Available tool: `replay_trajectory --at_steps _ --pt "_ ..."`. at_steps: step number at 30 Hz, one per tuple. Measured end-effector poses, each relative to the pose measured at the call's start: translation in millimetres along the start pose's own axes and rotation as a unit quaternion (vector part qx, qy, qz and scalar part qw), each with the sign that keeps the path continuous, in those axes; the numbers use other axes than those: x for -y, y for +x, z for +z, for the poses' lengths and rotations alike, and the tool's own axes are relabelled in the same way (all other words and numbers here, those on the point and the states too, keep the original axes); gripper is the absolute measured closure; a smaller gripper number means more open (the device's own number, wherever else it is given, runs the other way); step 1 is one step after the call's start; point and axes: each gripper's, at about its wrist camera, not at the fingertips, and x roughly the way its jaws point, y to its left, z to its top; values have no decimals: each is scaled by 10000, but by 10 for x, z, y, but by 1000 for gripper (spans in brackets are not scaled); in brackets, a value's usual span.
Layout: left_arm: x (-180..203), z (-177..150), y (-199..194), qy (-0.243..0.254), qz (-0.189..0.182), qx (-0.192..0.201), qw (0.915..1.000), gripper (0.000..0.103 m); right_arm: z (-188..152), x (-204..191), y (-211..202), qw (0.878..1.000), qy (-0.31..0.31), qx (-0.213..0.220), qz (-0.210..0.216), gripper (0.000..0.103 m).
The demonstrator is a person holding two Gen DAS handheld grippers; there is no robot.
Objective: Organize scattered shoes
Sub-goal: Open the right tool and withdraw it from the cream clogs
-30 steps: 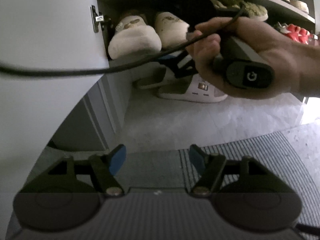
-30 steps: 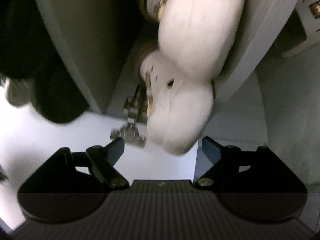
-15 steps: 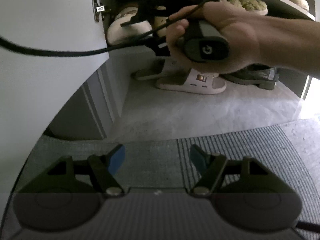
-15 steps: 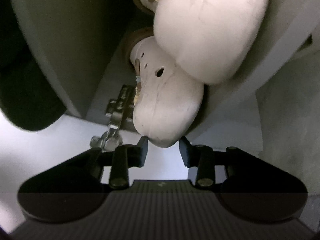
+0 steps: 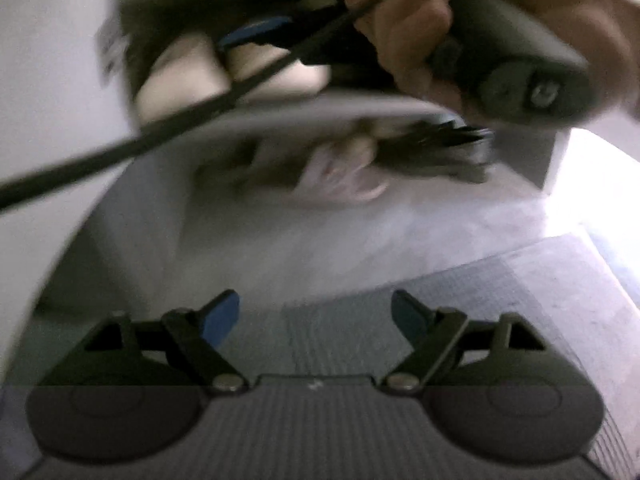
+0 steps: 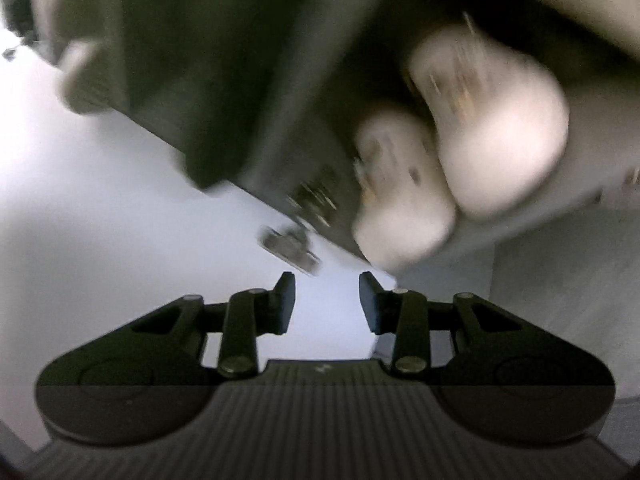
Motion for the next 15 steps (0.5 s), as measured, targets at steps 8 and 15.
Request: replay_trajectory --at_steps 8,15 --pt "180 732 -526 58 -530 -385 9978 17 837 -1302 -1056 9975 -425 507 -242 64" --pt "562 1712 -1224 -15 -296 -533 9981 18 1669 -2540 -2144 9916 -683 941 -568 64"
